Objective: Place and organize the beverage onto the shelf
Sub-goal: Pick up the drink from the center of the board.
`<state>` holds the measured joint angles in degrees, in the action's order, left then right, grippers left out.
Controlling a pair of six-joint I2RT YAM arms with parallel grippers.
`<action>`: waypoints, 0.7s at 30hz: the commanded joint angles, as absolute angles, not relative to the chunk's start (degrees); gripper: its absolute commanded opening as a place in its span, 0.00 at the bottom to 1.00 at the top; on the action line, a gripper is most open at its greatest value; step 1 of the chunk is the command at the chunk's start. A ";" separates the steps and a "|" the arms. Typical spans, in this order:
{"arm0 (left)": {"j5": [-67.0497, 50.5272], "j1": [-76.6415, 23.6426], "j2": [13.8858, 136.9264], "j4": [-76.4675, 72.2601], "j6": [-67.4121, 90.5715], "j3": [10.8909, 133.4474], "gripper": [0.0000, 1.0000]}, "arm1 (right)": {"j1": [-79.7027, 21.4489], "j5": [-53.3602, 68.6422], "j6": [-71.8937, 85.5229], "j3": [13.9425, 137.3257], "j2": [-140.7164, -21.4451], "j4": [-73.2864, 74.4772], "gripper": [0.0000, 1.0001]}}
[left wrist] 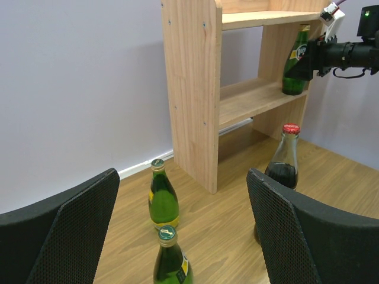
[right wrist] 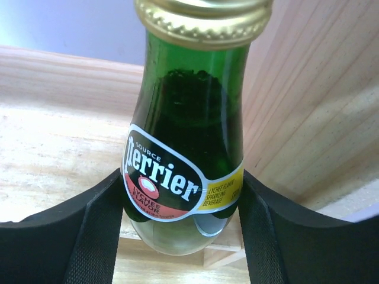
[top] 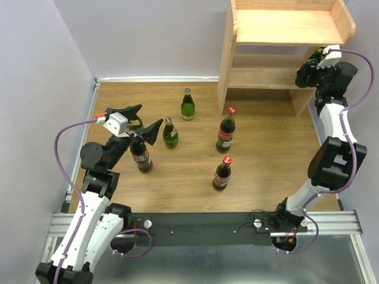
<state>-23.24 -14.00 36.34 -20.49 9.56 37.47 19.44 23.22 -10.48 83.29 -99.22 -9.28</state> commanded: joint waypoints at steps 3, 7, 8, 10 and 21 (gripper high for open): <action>-22.68 -14.15 35.86 -20.21 8.88 37.53 0.96 | 19.34 23.11 -10.11 83.67 -98.88 -8.88 0.50; -22.76 -14.15 35.95 -20.04 8.96 37.53 0.96 | 19.34 23.99 -9.14 84.99 -99.75 -8.96 0.33; -22.76 -14.15 35.95 -20.13 8.96 37.53 0.96 | 19.34 24.17 -8.97 85.51 -100.02 -8.96 0.30; -22.68 -14.15 36.12 -20.13 8.96 37.53 0.96 | 19.34 24.43 -8.09 86.13 -100.63 -8.96 0.29; -22.76 -14.15 36.39 -20.04 8.96 37.53 0.96 | 18.28 23.12 -4.48 85.52 -100.46 -13.97 0.25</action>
